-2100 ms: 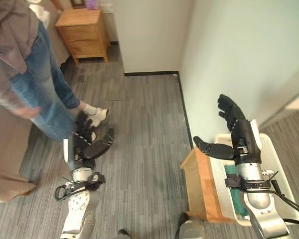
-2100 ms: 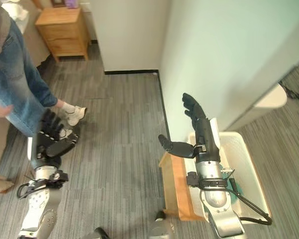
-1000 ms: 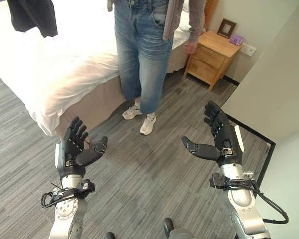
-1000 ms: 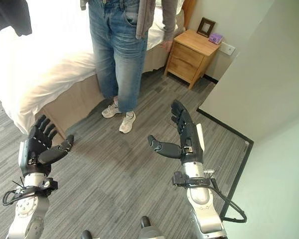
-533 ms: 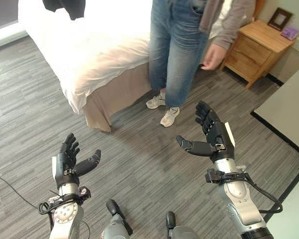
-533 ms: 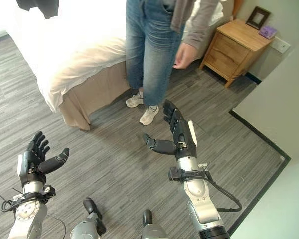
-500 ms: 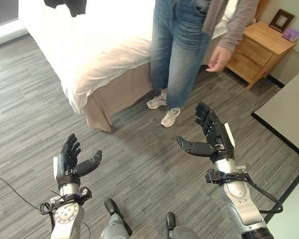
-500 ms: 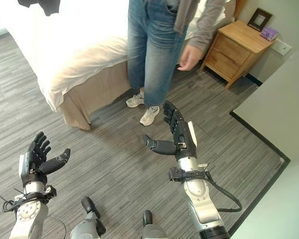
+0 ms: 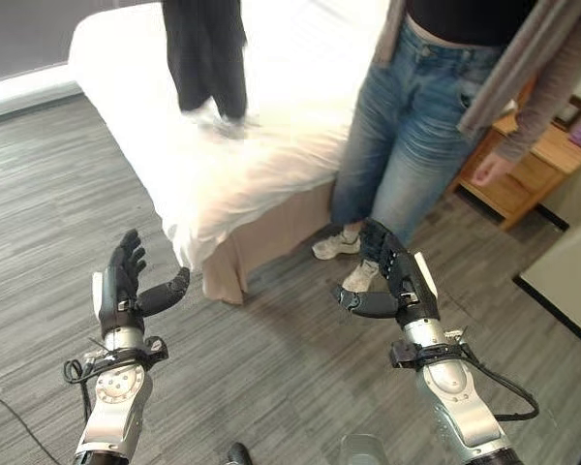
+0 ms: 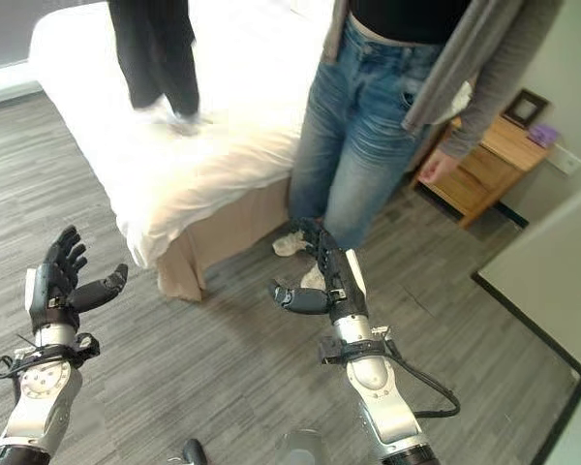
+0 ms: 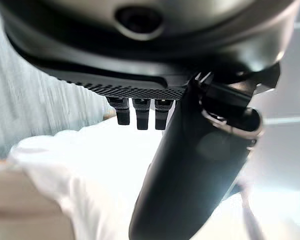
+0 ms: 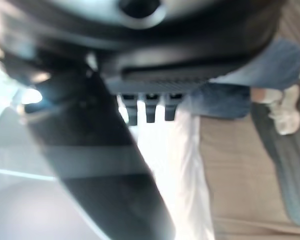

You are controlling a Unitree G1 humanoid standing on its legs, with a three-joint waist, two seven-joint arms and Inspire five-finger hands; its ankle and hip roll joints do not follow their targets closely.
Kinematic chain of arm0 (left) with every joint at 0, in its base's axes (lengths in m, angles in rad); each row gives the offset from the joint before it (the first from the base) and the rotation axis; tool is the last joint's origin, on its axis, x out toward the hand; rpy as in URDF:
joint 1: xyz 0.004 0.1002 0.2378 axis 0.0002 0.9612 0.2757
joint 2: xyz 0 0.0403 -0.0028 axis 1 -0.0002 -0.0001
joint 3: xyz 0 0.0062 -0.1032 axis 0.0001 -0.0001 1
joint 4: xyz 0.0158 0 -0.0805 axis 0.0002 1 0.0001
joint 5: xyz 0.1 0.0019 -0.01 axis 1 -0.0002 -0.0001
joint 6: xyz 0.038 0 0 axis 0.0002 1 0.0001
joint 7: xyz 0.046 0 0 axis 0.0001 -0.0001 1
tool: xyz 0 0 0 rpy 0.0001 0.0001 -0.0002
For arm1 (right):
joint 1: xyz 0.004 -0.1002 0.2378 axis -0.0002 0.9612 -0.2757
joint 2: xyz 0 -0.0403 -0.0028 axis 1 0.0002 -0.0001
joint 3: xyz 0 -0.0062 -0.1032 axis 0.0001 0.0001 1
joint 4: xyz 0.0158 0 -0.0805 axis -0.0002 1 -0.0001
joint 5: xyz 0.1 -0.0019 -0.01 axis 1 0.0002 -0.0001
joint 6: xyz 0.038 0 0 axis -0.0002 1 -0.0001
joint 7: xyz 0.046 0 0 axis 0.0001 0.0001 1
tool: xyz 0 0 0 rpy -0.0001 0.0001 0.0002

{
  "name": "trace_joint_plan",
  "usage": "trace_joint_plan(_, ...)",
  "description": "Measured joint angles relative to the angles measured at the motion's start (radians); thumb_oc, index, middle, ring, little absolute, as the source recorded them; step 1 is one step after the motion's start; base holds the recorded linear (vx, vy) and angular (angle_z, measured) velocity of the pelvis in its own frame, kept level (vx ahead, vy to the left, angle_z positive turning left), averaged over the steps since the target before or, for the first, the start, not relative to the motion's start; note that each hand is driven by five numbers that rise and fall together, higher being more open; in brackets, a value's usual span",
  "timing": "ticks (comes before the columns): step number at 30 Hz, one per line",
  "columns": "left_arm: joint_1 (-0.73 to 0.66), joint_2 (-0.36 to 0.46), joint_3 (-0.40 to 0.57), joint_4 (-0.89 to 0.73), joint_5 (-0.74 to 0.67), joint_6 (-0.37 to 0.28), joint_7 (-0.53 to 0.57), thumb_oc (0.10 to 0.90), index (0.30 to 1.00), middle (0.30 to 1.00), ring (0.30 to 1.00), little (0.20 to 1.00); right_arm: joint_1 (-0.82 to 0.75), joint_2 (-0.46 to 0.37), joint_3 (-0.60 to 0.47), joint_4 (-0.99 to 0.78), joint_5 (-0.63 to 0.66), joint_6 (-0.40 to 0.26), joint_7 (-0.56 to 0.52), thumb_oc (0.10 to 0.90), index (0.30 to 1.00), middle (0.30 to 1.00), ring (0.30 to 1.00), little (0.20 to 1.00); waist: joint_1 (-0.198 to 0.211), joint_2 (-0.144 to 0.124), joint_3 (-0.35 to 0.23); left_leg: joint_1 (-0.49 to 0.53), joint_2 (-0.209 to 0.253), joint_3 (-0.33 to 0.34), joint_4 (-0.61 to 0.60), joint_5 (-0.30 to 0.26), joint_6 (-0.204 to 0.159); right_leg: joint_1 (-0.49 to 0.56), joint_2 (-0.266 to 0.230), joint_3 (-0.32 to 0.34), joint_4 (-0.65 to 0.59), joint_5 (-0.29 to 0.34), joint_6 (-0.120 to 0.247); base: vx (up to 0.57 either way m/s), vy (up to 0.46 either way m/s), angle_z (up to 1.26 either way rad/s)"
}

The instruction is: Pick up bed clothes into laundry basket.

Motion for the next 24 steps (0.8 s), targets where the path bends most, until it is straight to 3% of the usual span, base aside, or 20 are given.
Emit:
trace_joint_plan(1, 0.008, -0.012, 0.008, 0.0, -0.003, 0.003, 0.001, 0.8, 0.9, 0.9, 0.9, 0.9, 0.001, 0.004, -0.002, -0.001, 0.001, 0.0, -0.001, 0.8, 0.9, 0.9, 0.9, 0.9, -0.003, 0.009, 0.005, 0.016, 0.013, -0.008, 0.0, -0.01, -0.016, -0.011, 0.02, -0.035, -0.1, -0.003, -0.029, 0.5, -0.092, 0.63)
trace_joint_plan(2, 0.011, -0.035, 0.012, 0.001, -0.008, 0.005, 0.001, 0.8, 0.9, 0.9, 0.9, 0.9, 0.007, 0.001, -0.003, 0.0, 0.003, 0.0, -0.001, 0.8, 0.9, 0.9, 0.9, 0.9, -0.021, 0.013, 0.011, 0.034, 0.027, -0.037, 0.0, -0.02, -0.031, -0.021, 0.071, -0.05, -0.237, 0.017, -0.047, 0.33, -0.053, 0.85)
trace_joint_plan(3, 0.01, -0.039, 0.003, 0.001, -0.011, 0.005, -0.001, 0.8, 0.9, 0.9, 0.9, 0.9, 0.019, 0.001, -0.006, -0.001, 0.003, 0.0, 0.0, 0.8, 0.9, 0.9, 0.9, 0.9, -0.042, -0.001, 0.008, 0.046, 0.033, -0.06, 0.0, -0.006, -0.057, -0.014, 0.087, -0.049, -0.332, 0.05, -0.047, 0.64, -0.074, 1.42)
trace_joint_plan(4, 0.025, -0.044, -0.013, -0.009, -0.01, 0.004, -0.015, 0.8, 0.9, 0.9, 0.9, 0.9, 0.034, -0.001, -0.01, 0.001, 0.008, 0.0, 0.0, 0.8, 0.9, 0.9, 0.9, 0.9, -0.066, -0.016, 0.003, 0.073, 0.04, -0.079, -0.001, -0.047, -0.045, -0.034, 0.116, -0.054, -0.422, 0.098, -0.049, 0.64, -0.062, 1.4)
trace_joint_plan(6, 0.048, -0.047, -0.022, -0.011, -0.011, 0.006, -0.019, 0.8, 0.9, 0.9, 0.9, 0.9, 0.046, 0.01, -0.018, -0.002, 0.015, -0.002, 0.0, 0.8, 0.9, 0.9, 0.9, 0.9, -0.077, -0.049, -0.016, 0.115, 0.04, -0.107, -0.007, -0.09, -0.096, -0.022, 0.117, -0.151, -0.491, 0.065, -0.029, 0.46, -0.076, 0.85)
trace_joint_plan(7, 0.054, -0.08, -0.031, 0.004, -0.013, 0.021, -0.016, 0.8, 0.9, 0.9, 0.9, 0.9, 0.044, 0.011, -0.038, 0.006, 0.018, -0.003, 0.002, 0.8, 0.9, 0.9, 0.9, 0.9, -0.064, -0.025, -0.015, 0.159, 0.072, -0.108, -0.006, -0.117, -0.148, -0.014, 0.126, -0.211, -0.432, 0.137, -0.088, 0.32, -0.08, 0.19)
trace_joint_plan(9, 0.053, -0.094, -0.047, 0.003, -0.014, 0.026, -0.019, 0.8, 0.9, 0.9, 0.9, 0.9, 0.032, 0.006, -0.069, 0.0, 0.024, -0.003, 0.004, 0.8, 0.9, 0.9, 0.9, 0.9, -0.073, 0.013, 0.001, 0.156, 0.08, -0.107, 0.042, -0.144, -0.145, -0.016, 0.157, -0.228, -0.362, 0.143, -0.095, 0.4, -0.142, 0.14)
trace_joint_plan(11, 0.047, -0.095, -0.057, -0.002, -0.009, 0.026, -0.033, 0.8, 0.9, 0.9, 0.9, 0.9, 0.032, 0.0, -0.09, 0.005, 0.024, -0.002, 0.004, 0.8, 0.9, 0.9, 0.9, 0.9, -0.103, 0.019, 0.004, 0.168, 0.094, -0.089, 0.058, -0.12, -0.139, 0.003, 0.181, -0.239, -0.34, 0.135, -0.128, 0.37, -0.153, 0.37)
trace_joint_plan(12, 0.046, -0.099, -0.072, -0.002, -0.008, 0.026, -0.034, 0.8, 0.9, 0.9, 0.9, 0.9, 0.025, -0.002, -0.105, 0.005, 0.024, -0.003, 0.003, 0.8, 0.9, 0.9, 0.9, 0.9, -0.108, 0.011, 0.006, 0.187, 0.107, -0.088, 0.094, -0.066, -0.176, 0.05, 0.198, -0.243, -0.355, 0.124, -0.178, 0.34, -0.159, -0.05)
trace_joint_plan(15, 0.048, -0.101, -0.081, 0.019, -0.008, 0.027, -0.045, 0.8, 0.9, 0.9, 0.9, 0.9, 0.009, 0.0, -0.111, -0.002, 0.024, -0.005, -0.002, 0.8, 0.9, 0.9, 0.9, 0.9, -0.106, 0.004, 0.006, 0.141, 0.131, -0.1, 0.315, -0.031, -0.246, 0.169, 0.212, -0.245, -0.457, 0.144, -0.227, 0.32, -0.248, -0.32)
trace_joint_plan(16, 0.051, -0.105, -0.078, 0.008, -0.007, 0.027, -0.043, 0.8, 0.9, 0.9, 0.9, 0.9, 0.005, -0.014, -0.108, -0.005, 0.021, -0.023, -0.002, 0.8, 0.9, 0.9, 0.9, 0.9, -0.102, 0.016, 0.009, 0.084, 0.147, -0.146, 0.5, 0.031, -0.313, 0.231, 0.23, -0.232, -0.494, 0.126, -0.271, 0.26, -0.246, -0.31)
trace_joint_plan(17, 0.057, -0.11, -0.075, -0.026, -0.007, 0.027, -0.04, 0.8, 0.9, 0.9, 0.9, 0.9, 0.005, -0.014, -0.111, -0.006, 0.02, -0.024, -0.003, 0.8, 0.9, 0.9, 0.9, 0.9, -0.092, 0.008, 0.013, 0.005, 0.153, -0.166, 0.655, 0.105, -0.32, 0.251, 0.23, -0.218, -0.512, 0.127, -0.285, 0.26, -0.167, -0.58)
trace_joint_plan(19, 0.087, -0.118, -0.071, -0.109, -0.001, 0.022, -0.046, 0.8, 0.9, 0.9, 0.9, 0.9, 0.01, -0.026, -0.114, -0.01, 0.009, -0.025, -0.008, 0.8, 0.9, 0.9, 0.9, 0.9, -0.047, -0.02, 0.03, -0.169, 0.152, -0.181, 0.907, 0.115, -0.326, 0.298, 0.208, -0.178, -0.559, 0.124, -0.32, 0.32, -0.071, -0.45)
trace_joint_plan(20, 0.087, -0.128, -0.056, -0.146, -0.003, 0.02, -0.053, 0.8, 0.9, 0.9, 0.9, 0.9, 0.012, -0.029, -0.12, -0.009, 0.0, -0.019, -0.011, 0.8, 0.9, 0.9, 0.9, 0.9, -0.032, -0.05, 0.048, -0.227, 0.149, -0.136, 0.958, 0.099, -0.298, 0.322, 0.187, -0.174, -0.58, 0.144, -0.31, 0.31, 0.153, -0.33)
trace_joint_plan(21, 0.115, -0.143, -0.033, -0.169, -0.014, -0.001, -0.05, 0.8, 0.9, 0.9, 0.9, 0.9, 0.01, -0.033, -0.112, -0.009, -0.015, -0.019, -0.018, 0.8, 0.9, 0.9, 0.9, 0.9, 0.004, -0.08, 0.064, -0.292, 0.149, -0.056, 0.88, 0.07, -0.251, 0.359, 0.163, -0.15, -0.6, 0.13, -0.282, 0.38, 0.186, -0.38)
trace_joint_plan(22, 0.132, -0.143, -0.02, -0.172, -0.024, -0.002, -0.051, 0.8, 0.9, 0.9, 0.9, 0.9, 0.006, -0.04, -0.105, -0.009, -0.029, -0.018, -0.023, 0.8, 0.9, 0.9, 0.9, 0.9, 0.008, -0.077, 0.063, -0.287, 0.156, -0.014, 0.753, 0.056, -0.22, 0.384, 0.167, -0.153, -0.619, 0.13, -0.276, 0.29, 0.198, -0.42)
trace_joint_plan(23, 0.143, -0.142, 0.003, -0.168, -0.041, -0.001, -0.047, 0.8, 0.9, 0.9, 0.9, 0.9, -0.012, -0.061, -0.102, -0.01, -0.045, -0.018, -0.026, 0.8, 0.9, 0.9, 0.9, 0.9, 0.008, -0.035, 0.067, -0.304, 0.175, 0.016, 0.526, 0.054, -0.21, 0.417, 0.199, -0.157, -0.644, 0.127, -0.28, 0.18, 0.14, -0.26)
trace_joint_plan(24, 0.144, -0.142, 0.016, -0.167, -0.044, -0.001, -0.041, 0.8, 0.9, 0.9, 0.9, 0.9, -0.023, -0.071, -0.098, -0.01, -0.048, -0.018, -0.025, 0.8, 0.9, 0.9, 0.9, 0.9, 0.01, -0.018, 0.072, -0.309, 0.178, 0.02, 0.465, 0.062, -0.21, 0.429, 0.212, -0.16, -0.644, 0.118, -0.285, 0.22, 0.151, -0.28)
